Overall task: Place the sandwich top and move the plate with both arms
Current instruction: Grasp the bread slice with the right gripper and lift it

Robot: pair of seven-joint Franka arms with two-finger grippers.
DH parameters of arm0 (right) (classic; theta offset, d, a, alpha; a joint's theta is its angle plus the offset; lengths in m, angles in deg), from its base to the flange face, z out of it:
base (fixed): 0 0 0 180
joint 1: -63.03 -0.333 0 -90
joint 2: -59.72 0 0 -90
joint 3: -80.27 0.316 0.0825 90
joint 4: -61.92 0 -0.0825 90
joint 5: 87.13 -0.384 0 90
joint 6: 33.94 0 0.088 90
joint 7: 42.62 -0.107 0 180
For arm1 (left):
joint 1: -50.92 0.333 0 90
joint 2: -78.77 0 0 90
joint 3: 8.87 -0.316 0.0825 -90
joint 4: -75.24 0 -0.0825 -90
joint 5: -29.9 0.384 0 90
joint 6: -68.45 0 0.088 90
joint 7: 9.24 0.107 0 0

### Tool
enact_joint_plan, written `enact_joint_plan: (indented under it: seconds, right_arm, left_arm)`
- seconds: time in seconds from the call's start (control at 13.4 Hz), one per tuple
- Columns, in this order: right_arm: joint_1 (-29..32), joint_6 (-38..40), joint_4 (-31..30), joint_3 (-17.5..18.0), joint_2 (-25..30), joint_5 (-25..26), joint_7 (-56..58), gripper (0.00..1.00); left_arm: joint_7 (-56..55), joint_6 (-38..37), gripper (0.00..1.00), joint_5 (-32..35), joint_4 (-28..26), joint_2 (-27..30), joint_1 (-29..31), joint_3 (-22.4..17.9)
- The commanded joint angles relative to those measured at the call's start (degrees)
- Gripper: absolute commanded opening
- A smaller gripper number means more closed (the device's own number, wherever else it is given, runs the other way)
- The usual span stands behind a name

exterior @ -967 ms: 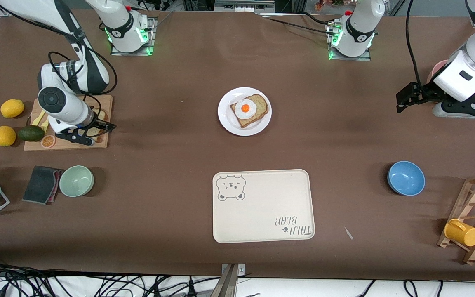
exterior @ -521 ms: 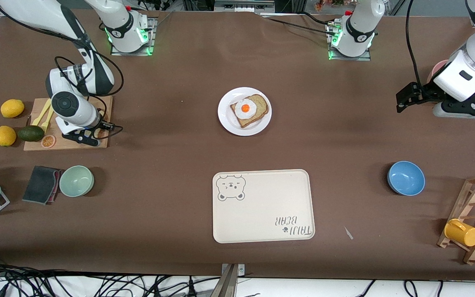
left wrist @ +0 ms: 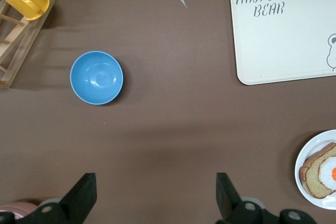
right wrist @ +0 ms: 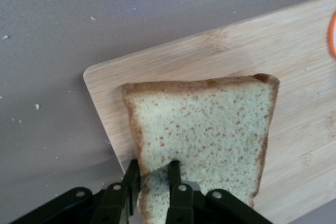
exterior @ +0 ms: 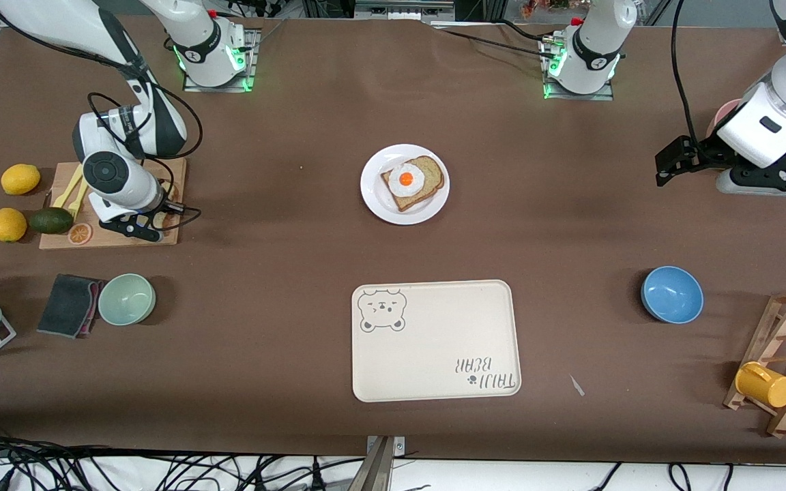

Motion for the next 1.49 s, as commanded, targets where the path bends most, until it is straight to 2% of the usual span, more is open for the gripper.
enact_joint_plan:
  seconds: [0.0,0.22,0.37,0.6,0.82,0.97,1.04,1.12,1.19,1.26,1.41]
  right_arm:
    - [-0.2,2.4,-0.4,0.8,-0.3,0.5,-0.9,0.03]
    - [-0.2,7.6,0.1,3.9,2.4,0.5,-0.9,0.0]
    - [-0.2,14.7,2.4,7.8,4.1,0.4,-1.1,0.0]
    - [-0.2,26.7,9.5,14.3,5.4,0.1,-0.8,0.0]
    - [-0.2,34.4,18.1,22.1,5.5,-0.4,-0.9,0.0]
    - [-0.2,34.6,21.6,26.8,5.5,-0.7,-1.1,0.0]
    - [-0.2,34.7,23.7,30.2,5.3,-2.0,-1.5,0.0]
    - [-0.2,34.1,25.6,32.0,4.9,-5.2,-1.7,0.0]
    - [-0.7,34.0,28.4,32.3,4.2,-10.1,-2.3,0.0]
    - [-3.0,33.4,30.3,33.2,3.5,-12.5,-2.9,0.0]
    - [-9.7,30.2,34.9,33.2,-1.1,-12.4,-11.6,0.0]
  left_arm:
    - [0.3,-0.9,1.0,1.0,1.4,-0.4,0.3,0.6]
    - [0.3,-0.9,1.0,1.0,1.4,-0.4,0.3,0.6]
    - [0.3,-0.9,1.0,1.0,1.4,-0.4,0.3,0.6]
    - [0.3,-0.9,1.0,1.0,1.4,-0.4,0.3,0.6]
    - [0.3,-0.9,1.0,1.0,1.4,-0.4,0.3,0.6]
    - [0.3,-0.9,1.0,1.0,1.4,-0.4,0.3,0.6]
    - [0.3,-0.9,1.0,1.0,1.4,-0.4,0.3,0.6]
    - [0.3,-0.9,1.0,1.0,1.4,-0.4,0.3,0.6]
    - [0.3,-0.9,1.0,1.0,1.4,-0.4,0.3,0.6]
    - [0.3,-0.9,1.0,1.0,1.4,-0.4,0.3,0.6]
    - [0.3,-0.9,1.0,1.0,1.4,-0.4,0.3,0.6]
